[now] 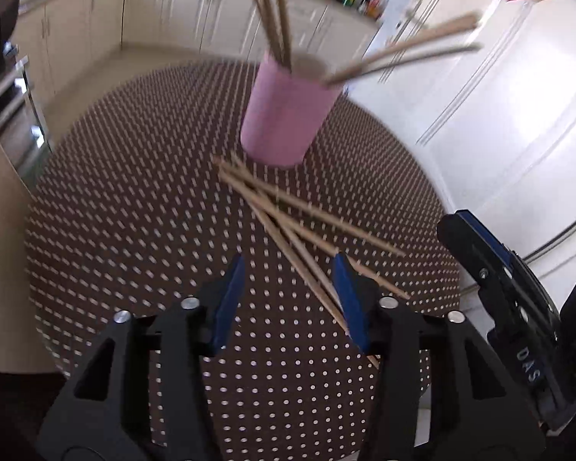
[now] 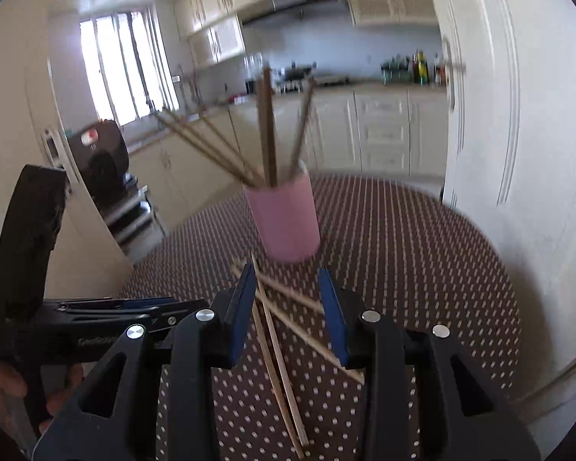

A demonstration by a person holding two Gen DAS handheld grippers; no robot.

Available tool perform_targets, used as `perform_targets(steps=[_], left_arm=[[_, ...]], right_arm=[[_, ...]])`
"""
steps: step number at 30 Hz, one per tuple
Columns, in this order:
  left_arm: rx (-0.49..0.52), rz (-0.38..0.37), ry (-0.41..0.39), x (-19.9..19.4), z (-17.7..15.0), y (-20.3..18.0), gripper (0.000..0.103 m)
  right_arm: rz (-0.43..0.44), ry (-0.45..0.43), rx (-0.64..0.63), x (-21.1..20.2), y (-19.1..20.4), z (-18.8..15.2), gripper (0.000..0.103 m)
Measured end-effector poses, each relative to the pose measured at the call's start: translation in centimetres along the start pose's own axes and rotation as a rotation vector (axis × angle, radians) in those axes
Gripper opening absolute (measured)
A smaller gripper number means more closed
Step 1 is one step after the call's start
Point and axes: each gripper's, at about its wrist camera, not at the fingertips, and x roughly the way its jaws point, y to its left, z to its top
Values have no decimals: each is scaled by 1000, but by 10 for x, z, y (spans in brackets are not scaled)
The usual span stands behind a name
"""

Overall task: Organize utensils
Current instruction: 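Withdraw both open grippers and lower them toward the remaining chopsticks, then grasp a chopstick with the left gripper while the right gripper grasps another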

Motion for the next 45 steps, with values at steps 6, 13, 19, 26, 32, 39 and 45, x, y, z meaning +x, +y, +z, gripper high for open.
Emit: perform_targets(steps=[6, 13, 19, 26, 32, 39, 45], left_arm=[[5, 42, 61, 35, -4, -4, 35], [-29, 49, 115, 62, -4, -5, 32], [-29, 94, 126, 82, 2, -16, 32], [12, 142, 157, 102, 23, -33, 32], [71, 142, 195, 118, 46, -40, 26], [86, 133, 208, 112, 48, -27, 19], [119, 151, 214, 100, 40, -11, 19]], right_arm=[[11, 81, 8, 20, -11, -8, 33], [14, 102, 26, 27, -22, -13, 34], [27, 110, 44, 31, -32, -15, 34], [39, 132, 47, 34, -37, -15, 35], [54, 172, 31, 38, -30, -15, 35], [102, 274, -38, 52, -9, -21, 35], [122, 361, -96, 73, 13, -29, 33]])
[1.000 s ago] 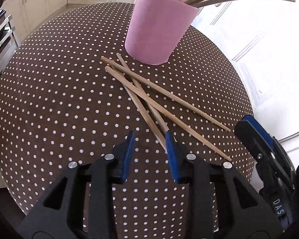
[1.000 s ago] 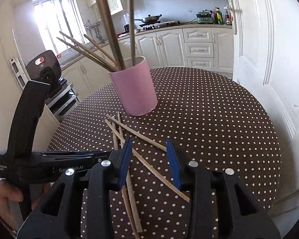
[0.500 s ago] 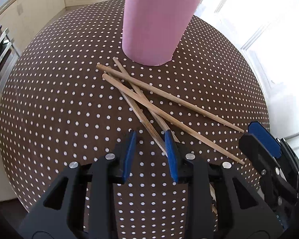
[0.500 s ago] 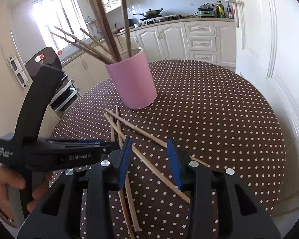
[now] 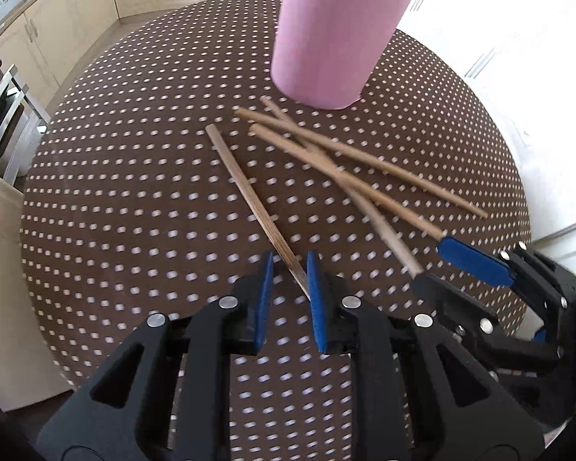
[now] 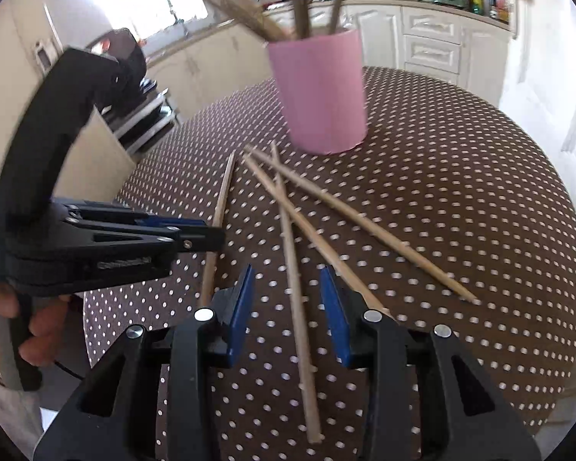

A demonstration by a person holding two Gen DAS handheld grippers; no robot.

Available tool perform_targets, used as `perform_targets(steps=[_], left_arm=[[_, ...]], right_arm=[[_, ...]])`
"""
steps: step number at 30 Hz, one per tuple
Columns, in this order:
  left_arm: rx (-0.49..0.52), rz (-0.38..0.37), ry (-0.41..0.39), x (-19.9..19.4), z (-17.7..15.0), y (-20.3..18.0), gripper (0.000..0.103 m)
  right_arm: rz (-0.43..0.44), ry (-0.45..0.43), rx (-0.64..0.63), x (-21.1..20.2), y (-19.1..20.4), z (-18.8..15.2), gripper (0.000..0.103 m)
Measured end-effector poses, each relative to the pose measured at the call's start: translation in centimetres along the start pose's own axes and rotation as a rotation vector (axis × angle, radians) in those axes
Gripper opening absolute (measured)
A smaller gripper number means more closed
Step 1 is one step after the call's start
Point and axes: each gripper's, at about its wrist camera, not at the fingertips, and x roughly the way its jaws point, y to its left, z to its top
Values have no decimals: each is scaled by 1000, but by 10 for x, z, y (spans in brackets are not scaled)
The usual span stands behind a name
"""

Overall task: Organize utensils
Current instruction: 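Grasp a chopstick with the left gripper while the right gripper grasps another, then lift both held chopsticks upright and lower them into the pink cup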

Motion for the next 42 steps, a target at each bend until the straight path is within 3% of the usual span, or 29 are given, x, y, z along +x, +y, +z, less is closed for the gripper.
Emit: perform_targets(steps=[8, 14, 21, 27, 29, 31, 33, 34, 42], left_arm=[[-25, -10, 4, -5, -7, 37, 21], [-55, -39, 20, -3, 8, 63, 21], [-74, -5, 25, 5, 64, 84, 22], [-98, -19, 30, 24, 104, 106, 22], [-96, 22, 3, 25, 111, 103, 22], [-101, 25, -15, 28, 113, 108, 21], [-92, 22, -27, 27, 113, 110, 20], [-80, 24, -36, 27, 113, 110, 12], [-86, -45, -111, 13, 90, 118, 8]], right_arm=[[-40, 66, -46, 32, 14, 19, 27], [-59, 90, -64, 55, 20, 48, 26], [-50, 113, -70, 79, 31, 72, 26], [-46, 118, -51, 95, 37, 89, 28], [-48, 120, -49, 95, 37, 90, 26], [-71, 119, -68, 99, 41, 91, 22], [-82, 112, -64, 98, 40, 89, 8], [-69, 108, -51, 98, 39, 89, 5], [-3, 59, 5, 78, 32, 76, 5]])
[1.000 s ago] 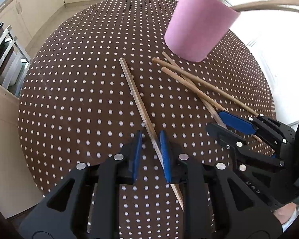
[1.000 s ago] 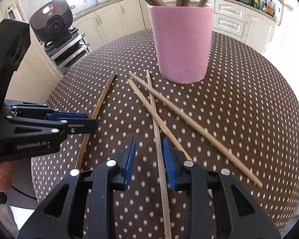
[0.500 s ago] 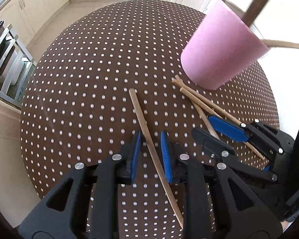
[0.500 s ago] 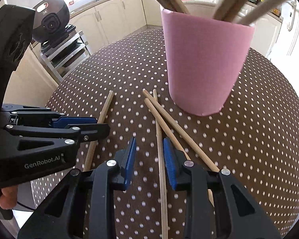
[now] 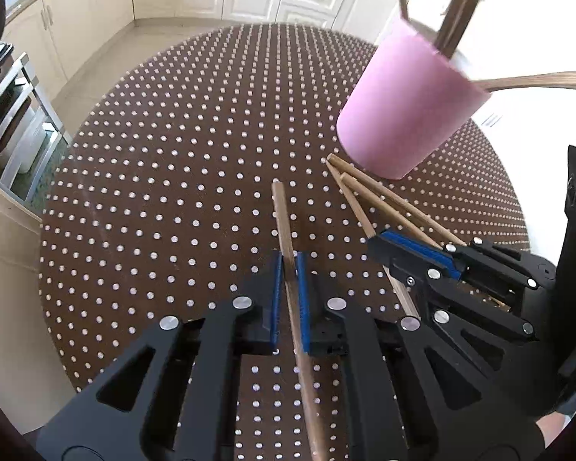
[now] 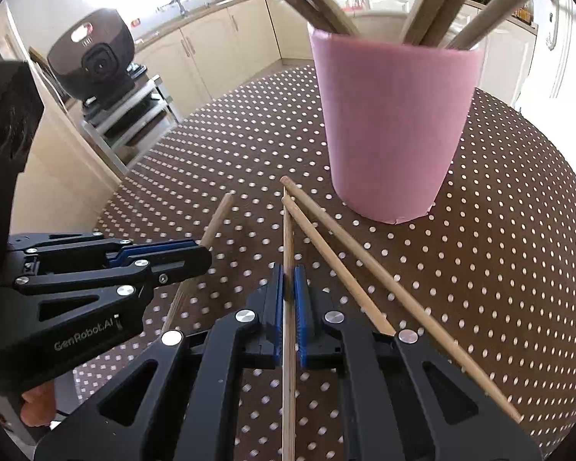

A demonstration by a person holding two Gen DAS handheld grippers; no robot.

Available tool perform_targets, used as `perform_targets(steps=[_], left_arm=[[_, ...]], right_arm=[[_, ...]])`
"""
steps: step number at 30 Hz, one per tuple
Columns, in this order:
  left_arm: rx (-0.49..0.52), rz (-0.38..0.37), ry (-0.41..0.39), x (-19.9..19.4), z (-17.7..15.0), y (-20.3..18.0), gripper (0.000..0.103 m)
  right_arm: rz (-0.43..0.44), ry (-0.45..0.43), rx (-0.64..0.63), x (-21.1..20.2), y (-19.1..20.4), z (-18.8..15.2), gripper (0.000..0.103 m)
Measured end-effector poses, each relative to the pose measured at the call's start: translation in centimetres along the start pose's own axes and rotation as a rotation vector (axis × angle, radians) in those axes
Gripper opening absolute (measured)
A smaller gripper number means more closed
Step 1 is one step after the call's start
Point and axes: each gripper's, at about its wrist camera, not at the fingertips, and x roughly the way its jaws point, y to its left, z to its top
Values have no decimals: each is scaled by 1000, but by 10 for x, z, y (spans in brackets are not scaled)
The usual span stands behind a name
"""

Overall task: Organize utensils
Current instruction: 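Lift both held chopsticks upright and lower them into the pink cup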

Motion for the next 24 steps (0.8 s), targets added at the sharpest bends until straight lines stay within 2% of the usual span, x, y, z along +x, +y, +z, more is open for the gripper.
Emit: perform_targets(steps=[8, 11, 13, 16, 19, 24], left_arm=[[49, -64, -174, -60, -17, -5, 7], [61, -76, -237, -100, -33, -18, 7], [68, -82, -270, -108, -40, -24, 7], [101, -73, -326, -130, -52, -32, 7], [134, -36, -386, -147, -64, -43, 7], [155, -39, -415, -169, -75, -60, 7]], right_arm=[[139, -97, 49, -48, 6, -7, 5], [148, -140, 38, -66, 12, -9, 5], [161, -162, 35, -78, 14, -12, 5], [247, -187, 59, -93, 16, -15, 5], [227, -228, 57, -109, 18, -21, 5], [220, -331, 45, -146, 19, -28, 4]])
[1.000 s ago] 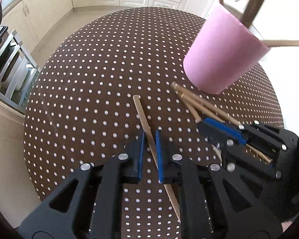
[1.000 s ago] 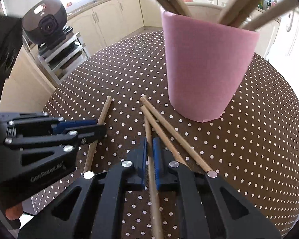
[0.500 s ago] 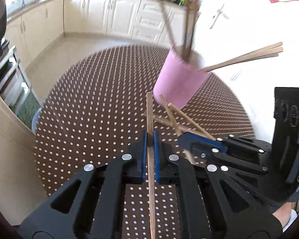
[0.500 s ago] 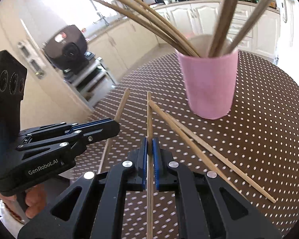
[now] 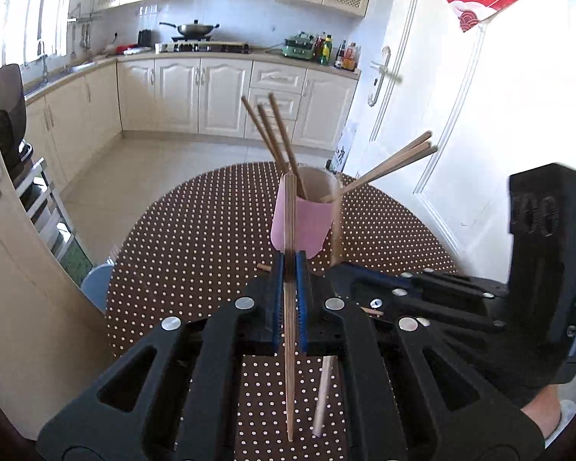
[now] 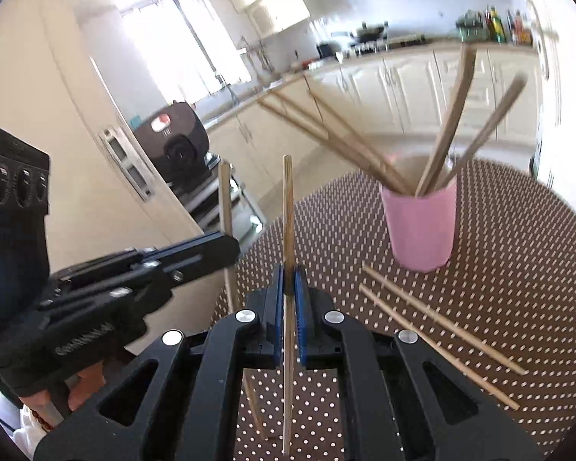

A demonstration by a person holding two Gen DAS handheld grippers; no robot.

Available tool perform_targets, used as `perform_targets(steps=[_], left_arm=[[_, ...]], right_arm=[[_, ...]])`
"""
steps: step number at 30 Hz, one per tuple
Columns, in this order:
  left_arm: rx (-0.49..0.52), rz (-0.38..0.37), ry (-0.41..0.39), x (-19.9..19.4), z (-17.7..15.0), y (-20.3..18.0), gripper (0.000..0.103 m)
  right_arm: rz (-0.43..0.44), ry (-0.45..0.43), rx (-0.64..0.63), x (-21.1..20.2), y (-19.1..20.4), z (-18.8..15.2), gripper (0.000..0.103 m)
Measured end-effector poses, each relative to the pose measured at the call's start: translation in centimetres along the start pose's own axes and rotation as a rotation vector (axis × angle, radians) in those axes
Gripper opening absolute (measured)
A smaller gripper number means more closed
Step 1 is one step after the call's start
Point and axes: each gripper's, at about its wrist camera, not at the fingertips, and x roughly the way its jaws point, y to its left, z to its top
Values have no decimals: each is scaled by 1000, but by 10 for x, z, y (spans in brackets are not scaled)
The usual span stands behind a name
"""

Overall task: Organize utensils
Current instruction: 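Lift both held chopsticks upright and lower them into the pink cup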

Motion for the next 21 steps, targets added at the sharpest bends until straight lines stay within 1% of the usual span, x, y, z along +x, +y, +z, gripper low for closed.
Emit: perform_targets(steps=[4, 9, 13, 17, 21], left_arm=[[0, -9, -43, -15, 7, -7, 7], [-20, -2, -109, -26, 20, -13, 7], [-17, -34, -137, -30, 32, -19, 7], [1, -45, -159, -32, 45, -28, 7], [0, -45, -180, -32, 59, -32, 7]], right_arm=[[-40, -107, -41, -18, 15, 18, 4], [-90, -234, -88, -45, 20, 24, 4], [-133, -323, -115, -57, 20, 30, 4], [-157, -374, -130, -62, 17, 36, 4], [-182, -407, -148, -64, 15, 43, 4]])
